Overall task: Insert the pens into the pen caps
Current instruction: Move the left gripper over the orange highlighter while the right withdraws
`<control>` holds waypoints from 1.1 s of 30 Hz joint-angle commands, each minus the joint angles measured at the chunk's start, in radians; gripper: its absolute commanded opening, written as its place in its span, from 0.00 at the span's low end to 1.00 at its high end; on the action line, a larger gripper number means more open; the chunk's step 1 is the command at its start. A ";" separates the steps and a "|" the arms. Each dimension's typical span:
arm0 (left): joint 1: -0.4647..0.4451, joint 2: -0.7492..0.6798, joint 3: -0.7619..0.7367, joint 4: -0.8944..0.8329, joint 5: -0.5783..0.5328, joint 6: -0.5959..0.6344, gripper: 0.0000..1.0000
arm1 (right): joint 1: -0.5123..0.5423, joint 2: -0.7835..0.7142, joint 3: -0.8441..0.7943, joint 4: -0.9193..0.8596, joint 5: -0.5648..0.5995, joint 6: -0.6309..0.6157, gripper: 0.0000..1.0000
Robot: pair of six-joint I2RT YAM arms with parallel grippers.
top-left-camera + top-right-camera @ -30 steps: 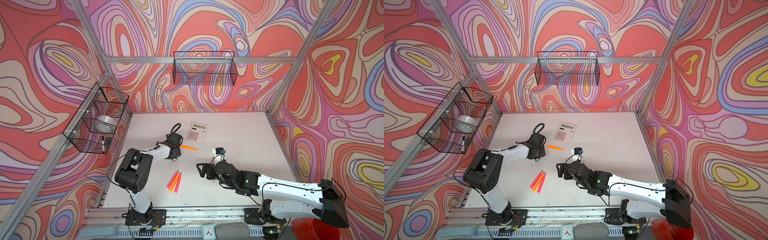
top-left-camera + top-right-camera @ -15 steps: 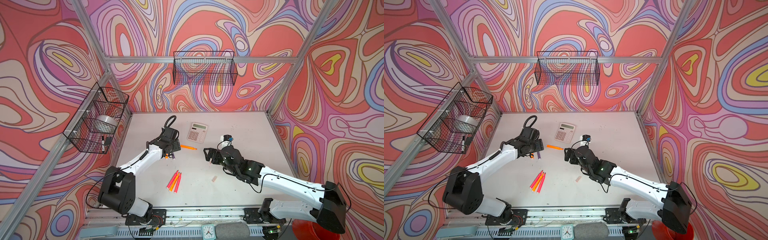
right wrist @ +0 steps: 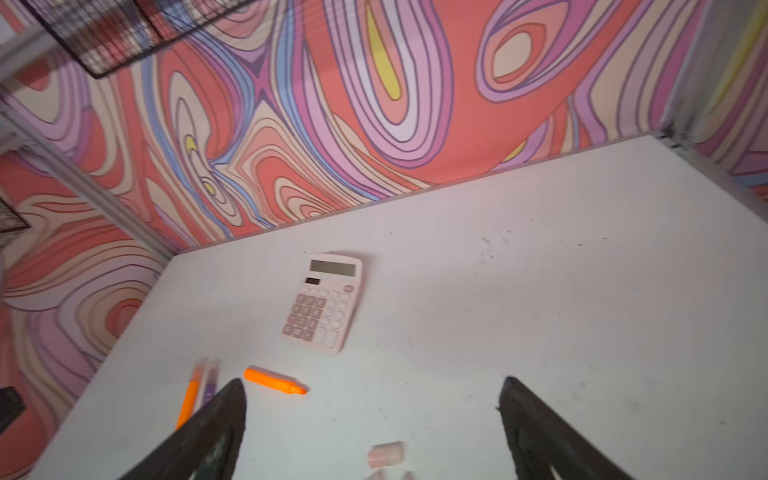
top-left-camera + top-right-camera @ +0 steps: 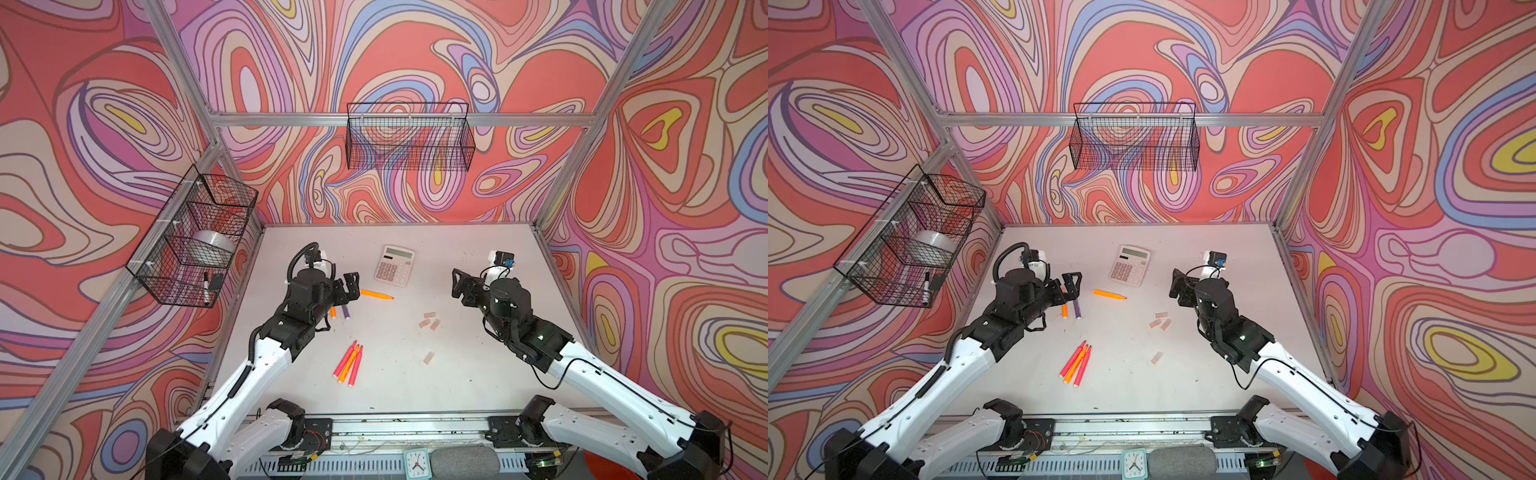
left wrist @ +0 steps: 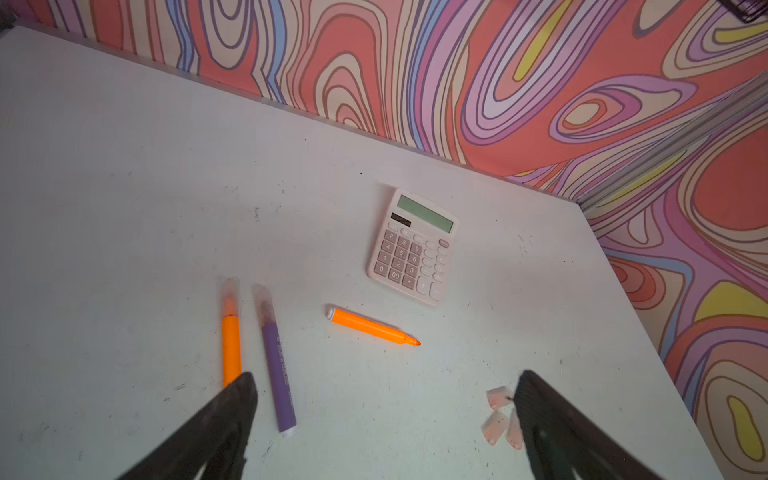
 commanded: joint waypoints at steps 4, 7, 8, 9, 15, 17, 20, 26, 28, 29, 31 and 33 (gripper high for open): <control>-0.099 0.226 0.045 0.069 0.003 0.207 0.90 | -0.088 0.035 -0.117 -0.016 0.120 -0.056 0.98; -0.144 0.311 0.125 0.009 -0.036 0.276 0.89 | -0.138 0.054 -0.189 0.047 0.125 -0.013 0.98; -0.146 0.332 0.133 0.010 -0.017 0.284 0.89 | -0.150 0.068 -0.193 0.043 0.135 0.007 0.98; -0.147 0.354 0.137 0.012 -0.019 0.283 0.89 | -0.160 0.084 -0.193 0.025 0.171 0.034 0.98; -0.148 0.513 0.259 -0.104 -0.045 0.288 0.89 | -0.185 0.134 -0.253 0.111 0.171 0.066 0.98; -0.148 0.557 0.285 -0.116 -0.006 0.297 0.89 | -0.186 0.139 -0.255 0.118 0.151 0.058 0.98; -0.148 0.628 0.337 -0.168 0.023 0.308 0.90 | -0.186 0.151 -0.253 0.127 0.146 0.059 0.98; -0.148 0.788 0.471 -0.284 0.031 0.329 0.92 | -0.186 0.146 -0.262 0.135 0.132 0.056 0.98; -0.146 0.820 0.493 -0.292 0.027 0.340 0.94 | -0.186 0.136 -0.269 0.139 0.128 0.054 0.98; -0.146 0.833 0.504 -0.299 0.032 0.345 0.95 | -0.186 0.134 -0.271 0.142 0.124 0.053 0.98; -0.139 0.857 0.528 -0.318 0.058 0.353 0.96 | -0.186 0.133 -0.273 0.145 0.122 0.053 0.98; -0.129 0.867 0.530 -0.313 0.091 0.354 0.98 | -0.186 0.140 -0.268 0.143 0.120 0.051 0.98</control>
